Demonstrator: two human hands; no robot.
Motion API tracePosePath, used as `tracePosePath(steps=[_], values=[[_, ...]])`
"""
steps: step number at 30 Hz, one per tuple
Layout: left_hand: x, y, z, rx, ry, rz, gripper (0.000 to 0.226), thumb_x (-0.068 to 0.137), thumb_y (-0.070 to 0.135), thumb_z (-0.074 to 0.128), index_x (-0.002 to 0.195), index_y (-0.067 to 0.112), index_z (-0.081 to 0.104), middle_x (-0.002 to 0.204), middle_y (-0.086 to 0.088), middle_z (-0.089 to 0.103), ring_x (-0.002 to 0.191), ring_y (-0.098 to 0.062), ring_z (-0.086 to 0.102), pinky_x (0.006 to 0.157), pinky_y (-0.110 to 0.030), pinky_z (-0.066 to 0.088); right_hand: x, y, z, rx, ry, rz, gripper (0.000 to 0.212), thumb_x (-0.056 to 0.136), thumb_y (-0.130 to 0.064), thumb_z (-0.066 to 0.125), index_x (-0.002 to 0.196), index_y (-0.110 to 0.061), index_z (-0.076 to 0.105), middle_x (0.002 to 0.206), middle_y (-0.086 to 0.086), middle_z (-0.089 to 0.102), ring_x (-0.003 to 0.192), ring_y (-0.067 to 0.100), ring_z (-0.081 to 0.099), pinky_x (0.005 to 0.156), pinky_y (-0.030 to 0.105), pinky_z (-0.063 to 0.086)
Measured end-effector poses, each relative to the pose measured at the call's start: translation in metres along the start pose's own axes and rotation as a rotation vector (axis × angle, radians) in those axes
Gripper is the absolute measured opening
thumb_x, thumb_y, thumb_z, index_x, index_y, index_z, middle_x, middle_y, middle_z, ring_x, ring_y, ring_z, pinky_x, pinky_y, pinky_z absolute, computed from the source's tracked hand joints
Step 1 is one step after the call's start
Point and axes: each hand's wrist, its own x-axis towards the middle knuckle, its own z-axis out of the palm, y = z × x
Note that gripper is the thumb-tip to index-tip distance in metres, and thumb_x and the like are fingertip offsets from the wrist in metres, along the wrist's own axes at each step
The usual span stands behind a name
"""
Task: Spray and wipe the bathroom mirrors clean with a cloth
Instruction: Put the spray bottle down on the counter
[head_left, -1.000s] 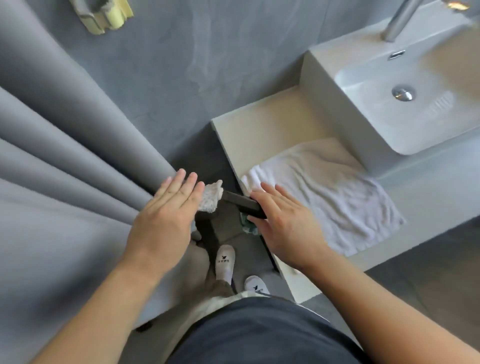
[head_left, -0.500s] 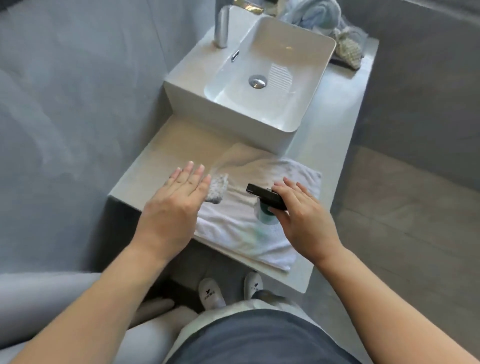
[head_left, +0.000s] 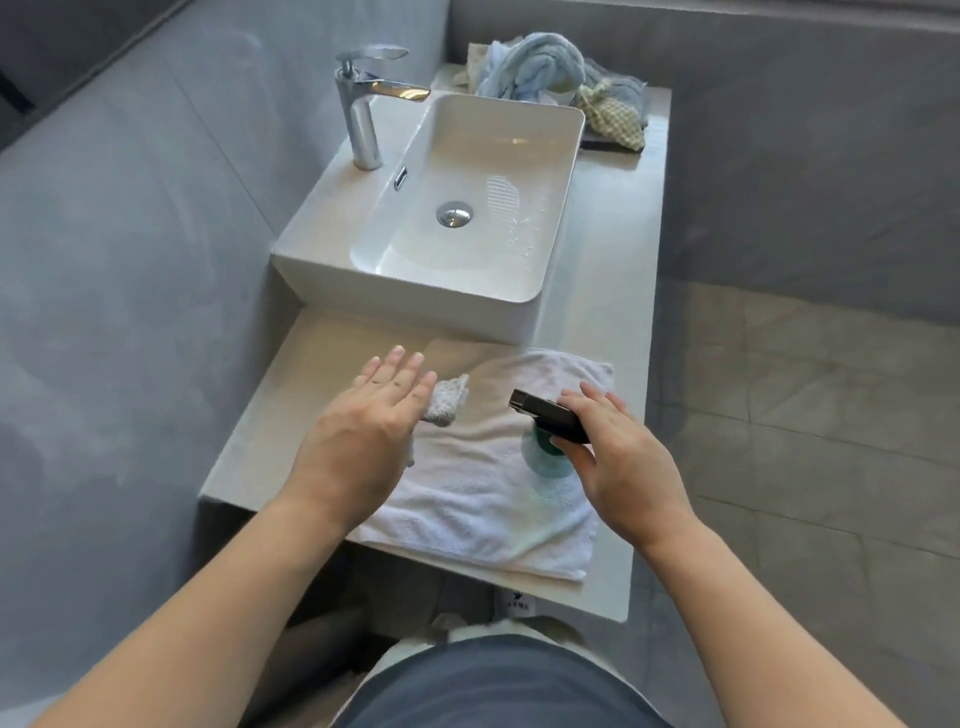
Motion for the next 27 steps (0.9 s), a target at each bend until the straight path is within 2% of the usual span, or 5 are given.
tracePosePath(steps=[11,16,19,23,27], values=[[0.034,-0.031,0.017,-0.084,0.106,0.172,0.073,0.062,-0.013,0.087,0.131,-0.004,0.064,0.140,-0.023,0.059,0.133,-0.041,0.055,0.113,-0.053,0.036,0.010,-0.007,0.006,-0.010,-0.055,0.184,0.035,0.098,-0.019,0.071,0.132,-0.015,0.063,0.135,-0.001,0.067,0.142,0.021,0.051,0.117,0.039,0.043],[0.045,-0.051,0.028,-0.103,0.096,0.301,0.074,0.062,-0.011,0.087,0.132,-0.003,0.064,0.140,-0.023,0.059,0.133,-0.040,0.056,0.114,-0.052,0.036,0.012,-0.019,-0.002,-0.037,-0.103,0.404,0.032,0.100,-0.023,0.068,0.131,-0.023,0.061,0.131,-0.006,0.060,0.124,0.017,0.050,0.094,0.023,0.041],[0.048,-0.056,0.028,-0.124,0.119,0.370,0.070,0.064,-0.013,0.085,0.131,-0.001,0.066,0.137,-0.021,0.063,0.128,-0.037,0.061,0.112,-0.050,0.041,0.007,-0.019,-0.005,-0.122,-0.111,0.409,0.042,0.098,-0.025,0.070,0.139,-0.021,0.057,0.137,-0.004,0.058,0.134,0.020,0.048,0.111,0.025,0.036],[0.044,-0.056,0.015,-0.267,0.025,0.310,0.053,0.077,0.003,0.081,0.127,0.020,0.072,0.100,-0.002,0.079,0.084,-0.030,0.075,0.069,-0.043,0.063,0.001,-0.044,-0.002,-0.358,0.156,0.181,0.062,0.092,-0.022,0.076,0.147,-0.005,0.053,0.152,0.015,0.053,0.149,0.032,0.042,0.124,0.050,0.032],[0.044,-0.048,-0.003,-0.642,-0.169,0.198,0.028,0.087,0.053,0.061,0.104,0.034,0.071,0.075,0.013,0.074,0.069,-0.007,0.069,0.068,-0.032,0.057,0.012,-0.091,0.015,-0.326,0.233,-0.130,0.049,0.092,-0.013,0.074,0.139,-0.005,0.062,0.144,0.013,0.062,0.143,0.030,0.051,0.119,0.050,0.041]])
